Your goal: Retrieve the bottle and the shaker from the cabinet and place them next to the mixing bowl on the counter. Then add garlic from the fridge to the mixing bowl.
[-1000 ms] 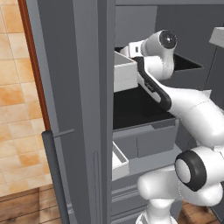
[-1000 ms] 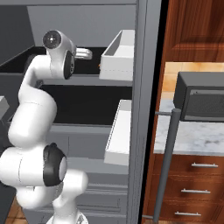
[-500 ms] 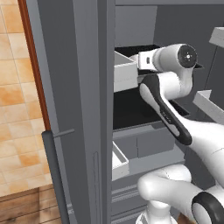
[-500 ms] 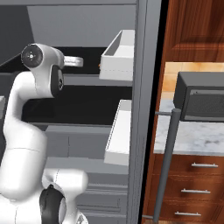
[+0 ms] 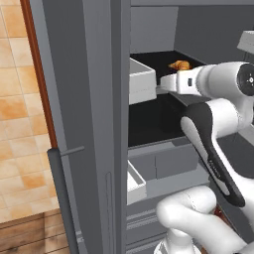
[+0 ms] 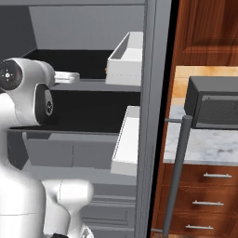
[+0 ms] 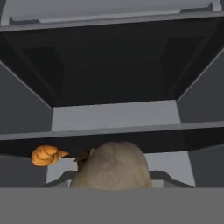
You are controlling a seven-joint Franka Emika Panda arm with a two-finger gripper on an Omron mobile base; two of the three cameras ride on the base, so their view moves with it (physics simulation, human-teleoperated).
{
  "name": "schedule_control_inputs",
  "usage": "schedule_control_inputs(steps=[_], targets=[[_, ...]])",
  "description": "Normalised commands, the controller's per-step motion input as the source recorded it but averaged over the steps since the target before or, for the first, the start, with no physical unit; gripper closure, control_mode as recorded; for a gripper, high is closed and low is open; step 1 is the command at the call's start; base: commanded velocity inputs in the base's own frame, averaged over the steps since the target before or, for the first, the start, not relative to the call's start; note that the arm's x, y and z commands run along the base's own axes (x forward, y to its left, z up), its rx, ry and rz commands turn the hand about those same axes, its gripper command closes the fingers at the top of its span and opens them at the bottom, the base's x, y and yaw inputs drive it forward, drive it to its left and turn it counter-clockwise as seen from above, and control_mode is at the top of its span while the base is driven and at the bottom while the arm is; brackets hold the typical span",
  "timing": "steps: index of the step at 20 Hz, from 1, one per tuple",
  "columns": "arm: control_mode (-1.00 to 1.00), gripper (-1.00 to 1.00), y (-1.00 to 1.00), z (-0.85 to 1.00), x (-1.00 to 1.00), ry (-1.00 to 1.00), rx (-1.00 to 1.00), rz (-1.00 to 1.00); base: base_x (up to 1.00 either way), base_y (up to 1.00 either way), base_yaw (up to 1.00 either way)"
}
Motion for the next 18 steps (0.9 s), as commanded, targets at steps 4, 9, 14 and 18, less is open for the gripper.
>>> schedule_control_inputs(steps=[4,9,14,18], targets=[[-1.0,1.0,0.0,-0.14,-1.0,0.02,0.02,0.0,0.0,0.0,0.0],[-1.0,1.0,-0.01,-0.43,-0.96,0.03,0.01,-0.01,0.0,0.0,0.0],[-1.0,1.0,-0.18,-0.24,-0.28,0.01,0.0,-0.05,0.0,0.0,0.0],[-1.0,1.0,-0.13,-0.02,0.0,0.0,0.0,-0.04,0.0,0.0,0.0]])
